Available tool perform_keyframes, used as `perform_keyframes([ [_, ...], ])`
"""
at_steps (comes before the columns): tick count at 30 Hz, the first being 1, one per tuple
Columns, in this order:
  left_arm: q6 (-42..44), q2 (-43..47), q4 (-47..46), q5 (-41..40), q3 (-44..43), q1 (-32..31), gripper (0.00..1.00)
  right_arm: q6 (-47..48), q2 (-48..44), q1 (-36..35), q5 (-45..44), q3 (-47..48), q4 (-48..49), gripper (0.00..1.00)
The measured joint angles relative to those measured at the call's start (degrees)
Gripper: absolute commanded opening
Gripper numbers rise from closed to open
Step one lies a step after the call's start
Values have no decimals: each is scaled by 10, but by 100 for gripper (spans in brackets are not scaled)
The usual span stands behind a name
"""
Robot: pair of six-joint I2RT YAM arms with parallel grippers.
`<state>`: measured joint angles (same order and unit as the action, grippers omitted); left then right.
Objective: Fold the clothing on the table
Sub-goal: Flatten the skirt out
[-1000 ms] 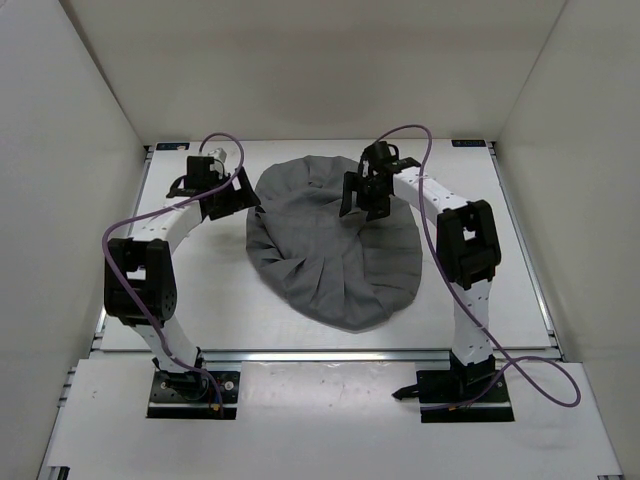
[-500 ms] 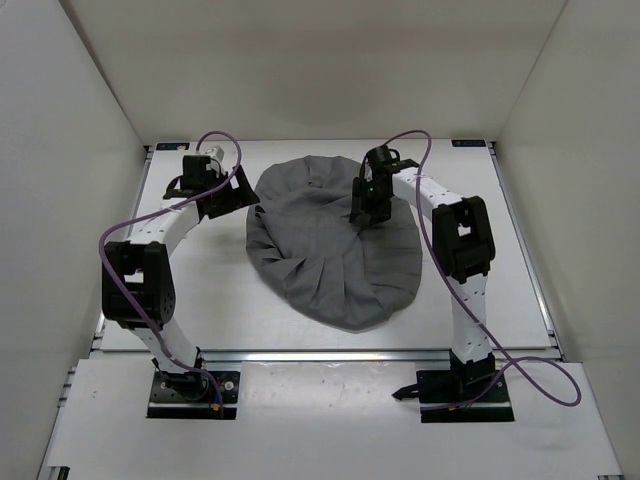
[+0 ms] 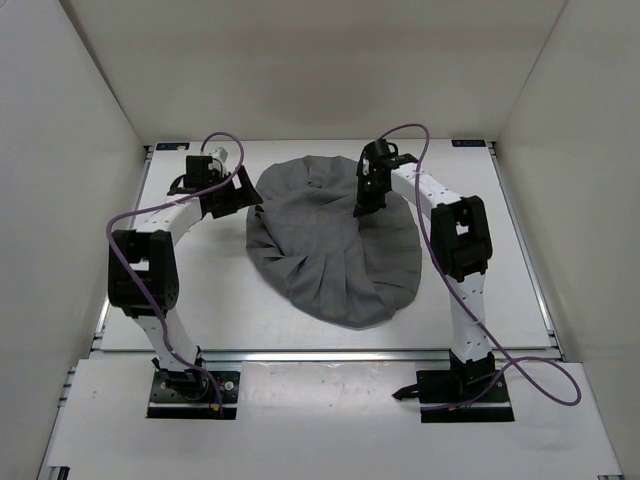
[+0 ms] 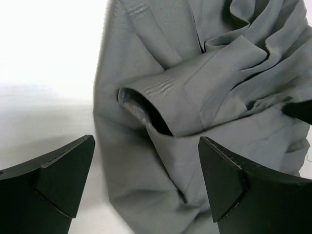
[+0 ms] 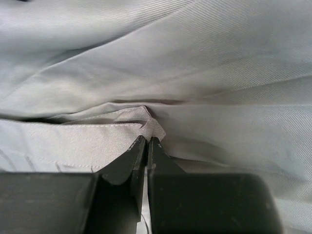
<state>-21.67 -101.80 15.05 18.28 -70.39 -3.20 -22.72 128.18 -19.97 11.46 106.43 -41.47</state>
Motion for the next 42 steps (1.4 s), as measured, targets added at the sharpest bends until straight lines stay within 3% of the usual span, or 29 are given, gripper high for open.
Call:
perform_keyframes([
  [5,7,-65,-4,18,-36,-3,98,17,-50,-7,8,-7,-1,0],
  [11,5,-103,-13,49,-63,-7,92,28,-188,-44,-3,-62,-18,0],
  [16,4,-104,-24,61,-68,-19,78,27,-255,-78,-7,-117,-27,0],
  [23,2,-105,-34,64,-68,-35,78,8,-278,-85,-13,-189,-35,0],
  [27,-5,-115,-46,63,-68,-33,66,6,-278,-85,-17,-189,-34,0],
  [29,-12,-123,-51,62,-68,-32,56,4,-278,-86,-17,-189,-34,0],
  [31,-16,-135,-52,61,-70,-31,40,3,-278,-87,-17,-189,-34,0],
  [33,-25,-149,-54,59,-73,-32,21,2,-278,-90,-17,-189,-33,0],
  [34,-28,-155,-57,58,-73,-32,6,2,-278,-92,-17,-189,-33,0],
  [35,-35,-160,-59,59,-73,-32,0,2,-278,-93,-18,-189,-33,0],
  [42,-72,-167,-67,64,-90,-28,0,7,-278,-64,-30,-170,-52,0],
])
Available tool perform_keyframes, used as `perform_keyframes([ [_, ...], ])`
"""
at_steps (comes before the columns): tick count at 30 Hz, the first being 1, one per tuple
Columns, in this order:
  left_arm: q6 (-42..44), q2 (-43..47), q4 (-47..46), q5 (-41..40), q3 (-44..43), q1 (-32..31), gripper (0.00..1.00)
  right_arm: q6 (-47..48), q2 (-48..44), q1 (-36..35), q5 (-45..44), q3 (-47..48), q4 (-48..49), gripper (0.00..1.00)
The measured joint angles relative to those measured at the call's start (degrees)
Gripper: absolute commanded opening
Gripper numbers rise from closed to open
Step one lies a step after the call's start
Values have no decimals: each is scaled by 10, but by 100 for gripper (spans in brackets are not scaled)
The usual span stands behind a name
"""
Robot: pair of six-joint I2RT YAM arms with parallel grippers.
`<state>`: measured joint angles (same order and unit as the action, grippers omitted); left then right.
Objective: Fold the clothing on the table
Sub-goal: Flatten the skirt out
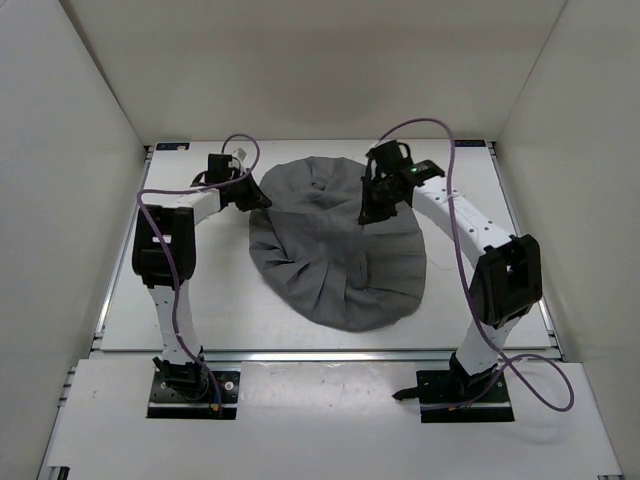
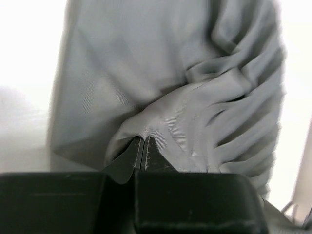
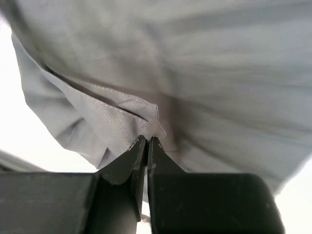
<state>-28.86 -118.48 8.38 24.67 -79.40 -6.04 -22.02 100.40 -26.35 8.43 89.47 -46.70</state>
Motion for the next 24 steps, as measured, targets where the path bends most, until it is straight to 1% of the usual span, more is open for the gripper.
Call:
perform_keyframes([
  [2,-8,-1,21,3,-42,3,0,13,7,37,-5,46,-23,0],
  [4,-17,-3,41,7,-109,3,0,29,33,83,-11,134,-34,0],
  [5,-22,-6,56,13,-157,3,0,37,56,105,-12,202,-54,0],
  [6,-28,-11,64,17,-211,3,0,43,92,129,-10,293,-68,0],
  [8,-42,-16,63,25,-316,2,0,49,163,176,6,476,-68,0],
  [9,-50,-14,54,30,-362,2,0,49,185,196,21,545,-58,0],
  [10,-57,-5,40,35,-396,0,0,48,191,216,37,582,-40,0],
  [11,-59,9,31,37,-414,-4,0,49,180,230,51,589,-28,0],
  [12,-56,33,28,36,-422,-12,0,56,151,237,57,568,-14,0],
  [13,-49,63,30,28,-421,-21,0,66,113,239,55,524,5,0],
  [15,-25,130,30,9,-390,-36,0,93,-1,230,42,364,64,0],
  [16,-12,177,32,-2,-353,-42,0,105,-62,220,37,281,82,0],
  [17,-3,216,31,-6,-316,-44,0,112,-103,213,37,225,92,0],
  [20,17,349,25,-15,-147,-47,0,116,-225,207,70,12,169,0],
  [22,27,423,26,-22,-18,-57,0,113,-280,207,84,-115,201,0],
  [24,36,482,53,-44,110,-76,0,106,-318,202,88,-243,210,0],
])
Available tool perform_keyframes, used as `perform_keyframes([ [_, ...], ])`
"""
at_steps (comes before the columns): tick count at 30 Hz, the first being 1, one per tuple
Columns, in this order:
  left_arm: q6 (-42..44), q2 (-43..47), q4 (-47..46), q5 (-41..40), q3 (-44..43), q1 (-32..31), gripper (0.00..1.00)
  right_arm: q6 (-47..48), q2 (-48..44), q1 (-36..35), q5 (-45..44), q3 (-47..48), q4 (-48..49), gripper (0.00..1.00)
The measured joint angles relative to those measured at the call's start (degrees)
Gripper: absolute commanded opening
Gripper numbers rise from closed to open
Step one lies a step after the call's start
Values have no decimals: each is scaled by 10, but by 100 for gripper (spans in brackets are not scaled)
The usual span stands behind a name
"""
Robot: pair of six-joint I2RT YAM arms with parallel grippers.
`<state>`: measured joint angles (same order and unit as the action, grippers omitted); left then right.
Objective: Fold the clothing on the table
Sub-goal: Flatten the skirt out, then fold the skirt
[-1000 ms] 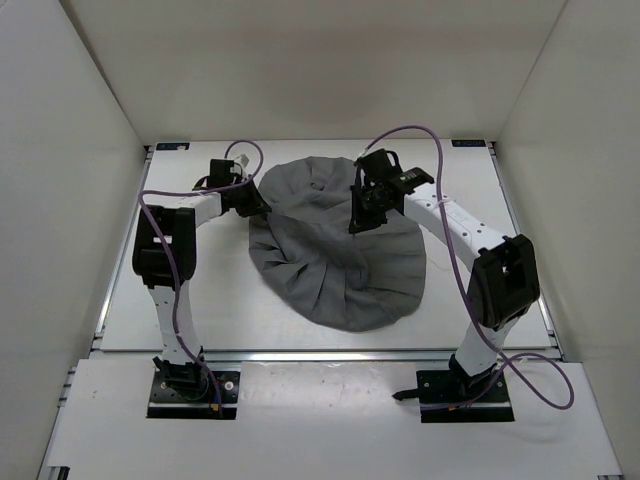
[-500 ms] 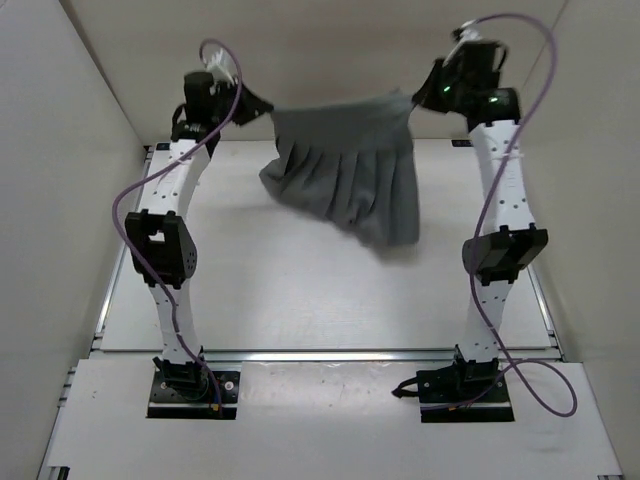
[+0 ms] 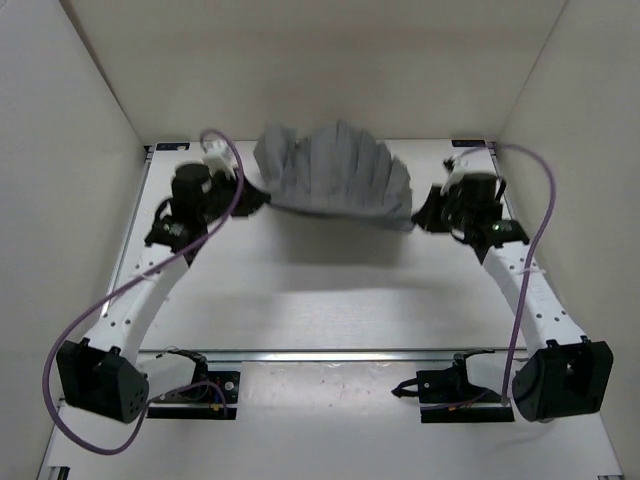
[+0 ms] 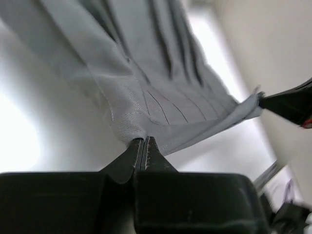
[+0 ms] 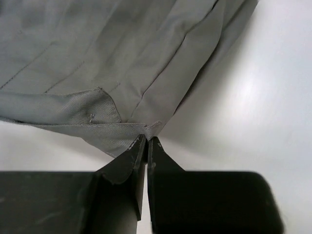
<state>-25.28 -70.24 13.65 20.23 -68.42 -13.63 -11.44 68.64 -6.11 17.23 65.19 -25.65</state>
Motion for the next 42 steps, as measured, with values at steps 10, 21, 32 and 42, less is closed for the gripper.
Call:
perform_keyframes([
  [10,-53,264,188,-57,287,-91,0,-57,-223,-26,24,-245,-115,0],
  [21,-40,3,123,-50,200,-25,0,-65,-27,-11,53,-207,-43,0],
  [32,35,-283,97,-75,-324,-10,0,-6,232,48,21,341,-43,0],
  [42,75,-81,58,-101,-201,-47,0,26,62,35,7,209,-11,0],
])
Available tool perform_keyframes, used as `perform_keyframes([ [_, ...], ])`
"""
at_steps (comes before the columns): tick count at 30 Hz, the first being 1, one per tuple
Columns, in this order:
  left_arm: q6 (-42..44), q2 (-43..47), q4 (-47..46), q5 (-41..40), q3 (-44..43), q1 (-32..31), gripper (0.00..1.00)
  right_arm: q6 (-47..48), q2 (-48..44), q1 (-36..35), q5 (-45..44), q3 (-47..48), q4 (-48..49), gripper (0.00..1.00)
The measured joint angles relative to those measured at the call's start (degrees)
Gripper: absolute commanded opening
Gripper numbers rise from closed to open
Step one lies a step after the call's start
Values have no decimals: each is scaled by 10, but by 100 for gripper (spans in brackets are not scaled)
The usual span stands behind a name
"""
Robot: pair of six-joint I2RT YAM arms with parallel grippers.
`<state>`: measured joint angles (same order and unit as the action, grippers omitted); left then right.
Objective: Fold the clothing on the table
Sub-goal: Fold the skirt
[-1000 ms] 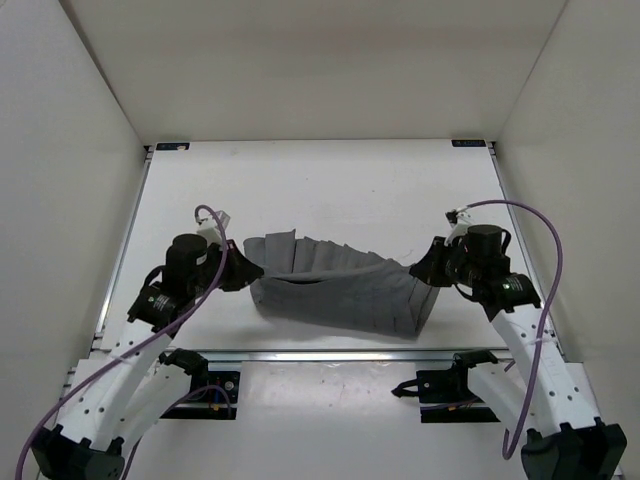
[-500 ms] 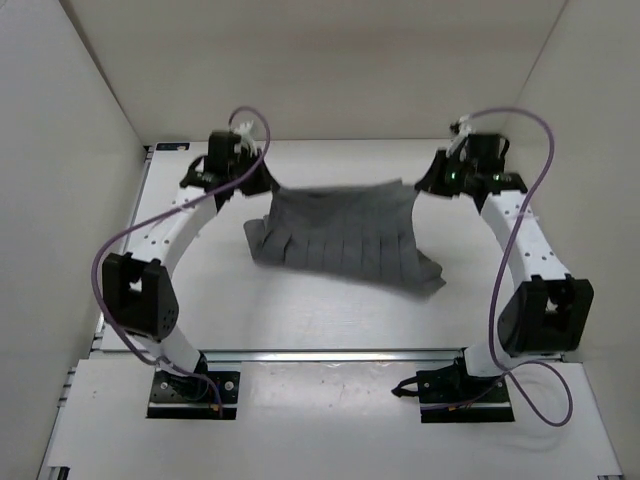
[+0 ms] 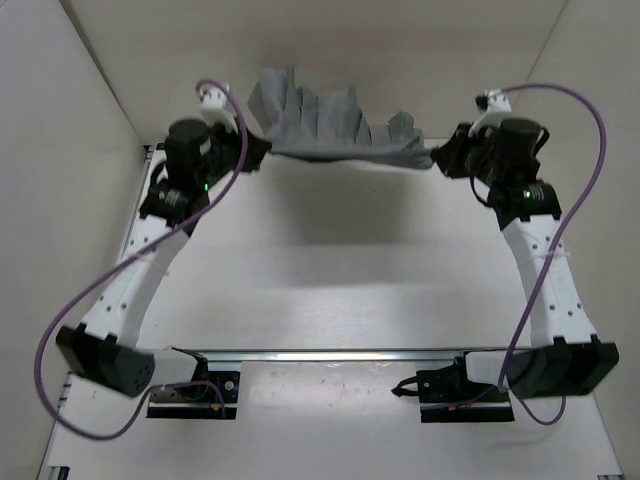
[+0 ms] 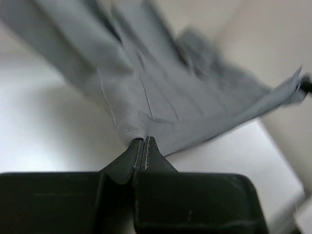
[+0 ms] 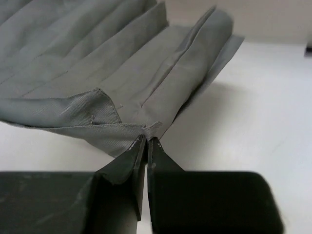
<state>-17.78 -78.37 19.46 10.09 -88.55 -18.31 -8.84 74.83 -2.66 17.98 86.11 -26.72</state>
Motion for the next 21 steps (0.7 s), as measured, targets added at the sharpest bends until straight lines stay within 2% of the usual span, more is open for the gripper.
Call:
perform_keyframes([
  [2,-5,85,2,-3,133,-18,0,0,-61,0,2,-95,-12,0],
  [6,-33,217,62,-12,322,-57,0,-10,-177,-16,11,-266,-80,0],
  [10,-66,322,163,-26,395,-90,0,-48,-265,-70,3,-361,-163,0],
  [13,-81,375,196,-13,415,-64,0,-74,-294,-100,8,-384,-185,0],
  [16,-87,366,192,19,424,-21,0,-82,-273,-75,45,-388,-173,0],
  [19,-85,289,174,28,426,-14,0,-82,-228,-46,64,-397,-143,0],
  [21,-82,228,163,23,429,-17,0,-87,-189,-54,50,-413,-126,0],
])
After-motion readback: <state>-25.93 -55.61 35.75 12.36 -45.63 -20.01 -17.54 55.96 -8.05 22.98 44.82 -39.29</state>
